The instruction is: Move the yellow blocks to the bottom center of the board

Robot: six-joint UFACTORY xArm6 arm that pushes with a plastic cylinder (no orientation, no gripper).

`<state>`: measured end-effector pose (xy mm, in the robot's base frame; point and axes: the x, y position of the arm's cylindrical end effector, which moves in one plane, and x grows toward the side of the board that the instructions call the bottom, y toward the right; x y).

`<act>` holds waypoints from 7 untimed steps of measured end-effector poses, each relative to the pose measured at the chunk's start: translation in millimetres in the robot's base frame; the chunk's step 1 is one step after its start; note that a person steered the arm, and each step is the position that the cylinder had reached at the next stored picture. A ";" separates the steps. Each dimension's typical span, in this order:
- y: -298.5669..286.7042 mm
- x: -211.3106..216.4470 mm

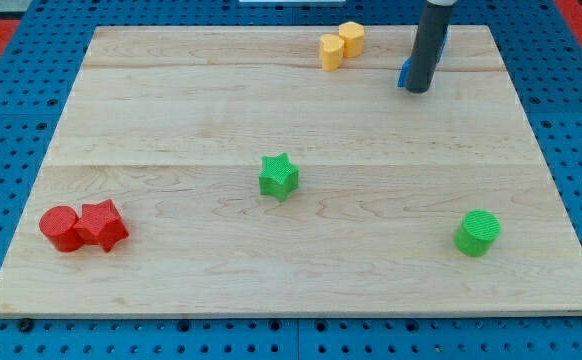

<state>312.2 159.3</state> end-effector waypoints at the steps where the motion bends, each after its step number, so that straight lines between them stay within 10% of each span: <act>1: 0.0 -13.9; 5: -82.4 4.7; 7: -81.3 -56.4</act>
<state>255.9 77.9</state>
